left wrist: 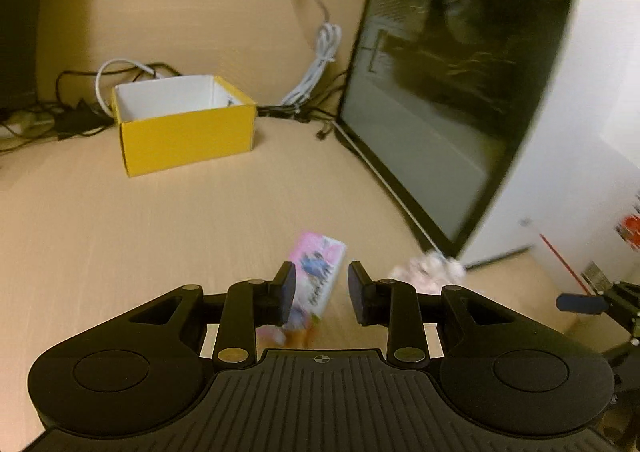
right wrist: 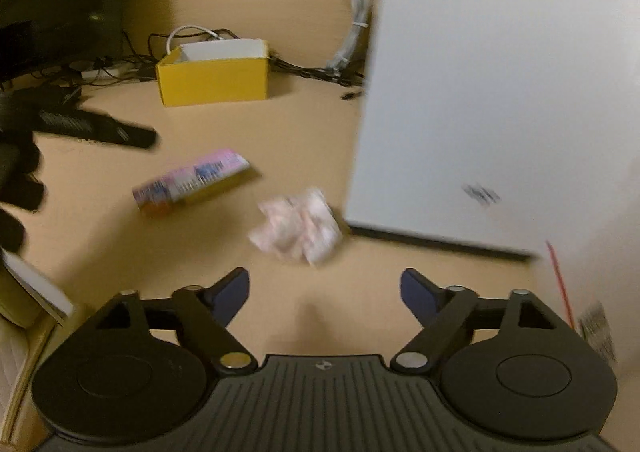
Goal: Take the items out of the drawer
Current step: 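Lift both items onto the desktop and open both tools to release them, then move both tools back down into the open drawer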
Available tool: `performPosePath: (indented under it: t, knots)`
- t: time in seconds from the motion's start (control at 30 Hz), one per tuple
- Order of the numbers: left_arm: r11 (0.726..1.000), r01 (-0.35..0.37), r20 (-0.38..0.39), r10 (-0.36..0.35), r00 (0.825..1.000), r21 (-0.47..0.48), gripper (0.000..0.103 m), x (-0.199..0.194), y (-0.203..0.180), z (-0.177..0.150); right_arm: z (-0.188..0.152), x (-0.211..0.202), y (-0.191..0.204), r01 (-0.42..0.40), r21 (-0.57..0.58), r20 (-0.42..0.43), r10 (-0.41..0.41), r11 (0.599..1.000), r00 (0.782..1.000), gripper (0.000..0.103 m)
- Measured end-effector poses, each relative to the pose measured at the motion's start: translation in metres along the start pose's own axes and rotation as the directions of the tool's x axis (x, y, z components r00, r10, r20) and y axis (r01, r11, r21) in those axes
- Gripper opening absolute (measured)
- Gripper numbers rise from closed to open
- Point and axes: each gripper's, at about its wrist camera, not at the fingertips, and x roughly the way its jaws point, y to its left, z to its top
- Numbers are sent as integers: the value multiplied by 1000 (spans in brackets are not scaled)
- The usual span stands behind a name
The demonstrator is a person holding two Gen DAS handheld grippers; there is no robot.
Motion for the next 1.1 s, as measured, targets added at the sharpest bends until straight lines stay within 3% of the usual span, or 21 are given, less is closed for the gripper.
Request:
performPosePath:
  t: [0.1,0.23,0.4,0.53,0.63,0.77,0.83,0.97,1.1]
  knots:
    - [999,21,-42,-20,999,24,32,-13,-14,-20,-25,-16,-17,17,32,-2,-17,999,1000,93]
    - [995,65,-162,-52,985,79,32,-17,-33,-58,-50,-29,-39,-6,100,-42,10,995,999,94]
    - [988,57,-363,-1,932,142,32,-2,-54,-103,-72,-36,-52,-8,158,-78,21,987,997,94]
    - [987,68,-443,5,897,148,32,6,-69,-127,-90,-35,-58,8,183,-147,19,983,989,94]
    - [973,147,-463,-48,885,181,32,9,-90,-137,-104,-29,-59,22,213,-206,23,977,978,94]
    - [922,315,-540,-151,828,225,32,23,-125,-148,-117,-33,-61,31,261,-215,27,965,976,94]
    - [912,330,-539,-155,828,244,32,29,-136,-150,-122,-46,-61,-8,270,-193,63,963,979,94]
    - [911,345,-485,-202,851,226,32,45,-148,-143,-138,-74,-53,-60,249,-164,103,967,981,94]
    - [893,368,-460,-221,860,260,32,63,-168,-137,-151,-89,-50,-13,231,-191,58,973,980,94]
